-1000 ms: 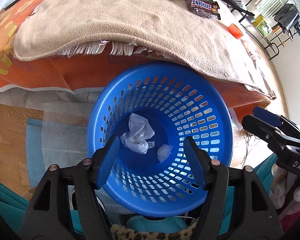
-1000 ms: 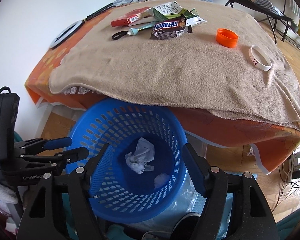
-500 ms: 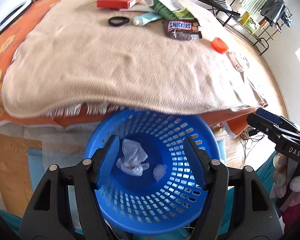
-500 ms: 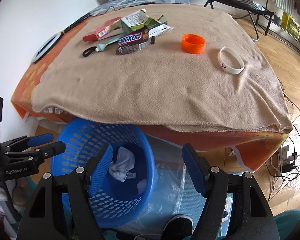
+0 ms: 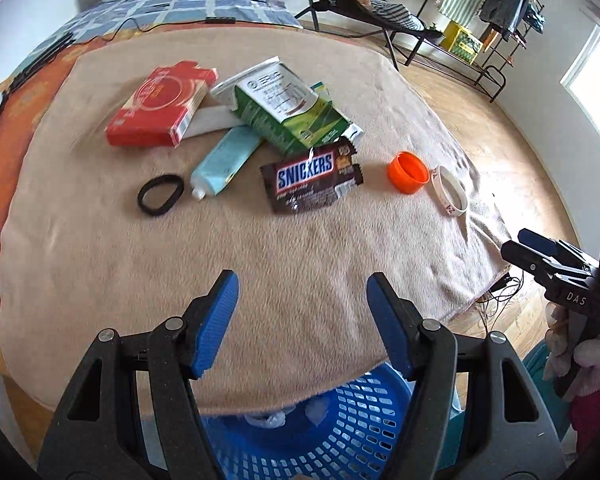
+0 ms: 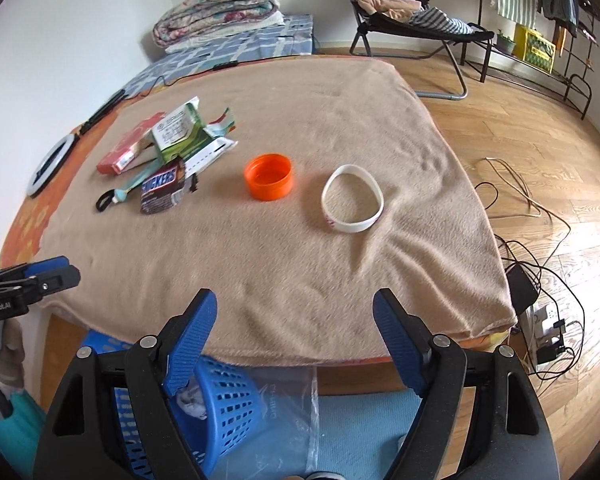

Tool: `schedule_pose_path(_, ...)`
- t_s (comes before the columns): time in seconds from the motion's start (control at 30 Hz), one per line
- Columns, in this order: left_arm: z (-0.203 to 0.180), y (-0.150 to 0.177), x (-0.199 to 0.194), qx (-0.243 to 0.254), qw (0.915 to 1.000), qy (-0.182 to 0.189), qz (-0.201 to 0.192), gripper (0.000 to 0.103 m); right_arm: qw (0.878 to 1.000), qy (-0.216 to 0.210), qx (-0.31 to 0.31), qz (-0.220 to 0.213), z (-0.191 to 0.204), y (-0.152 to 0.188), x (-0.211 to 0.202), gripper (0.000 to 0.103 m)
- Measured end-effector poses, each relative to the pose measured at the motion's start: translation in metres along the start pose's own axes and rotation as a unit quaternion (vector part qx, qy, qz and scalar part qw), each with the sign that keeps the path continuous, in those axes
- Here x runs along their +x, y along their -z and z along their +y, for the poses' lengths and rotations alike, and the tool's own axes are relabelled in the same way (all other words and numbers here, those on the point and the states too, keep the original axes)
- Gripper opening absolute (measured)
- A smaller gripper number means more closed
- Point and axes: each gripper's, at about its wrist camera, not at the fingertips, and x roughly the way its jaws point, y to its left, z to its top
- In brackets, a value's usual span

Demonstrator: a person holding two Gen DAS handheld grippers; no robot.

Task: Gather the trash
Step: 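Grasp the Snickers wrapper with the left tool while the right tool grasps the white band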

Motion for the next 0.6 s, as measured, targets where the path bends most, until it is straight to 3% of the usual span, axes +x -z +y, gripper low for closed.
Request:
schedule_pose_path(0.2, -0.02, -0.036, 0.034, 0.077, 0.9964, -0.031, 0.018, 0.069, 1.0, 0.013, 0.0, 0.012, -0.025, -0.026, 0.017, 0.08)
schedule_pose_path(0.37, -0.033, -0.05, 0.066, 0.149, 0.9856, -0.068, 0.042, 0.069, 0.999, -0.002, 0.02, 0.031, -0.043, -0.039, 0.039, 0.08)
schedule_pose_path(0.6, -0.029, -0.065, 0.099, 0.151, 0.9829, -0.079, 0.069, 0.069, 0.998, -0.021, 0.041, 0.053, -0.054, -0.048, 0.069, 0.08)
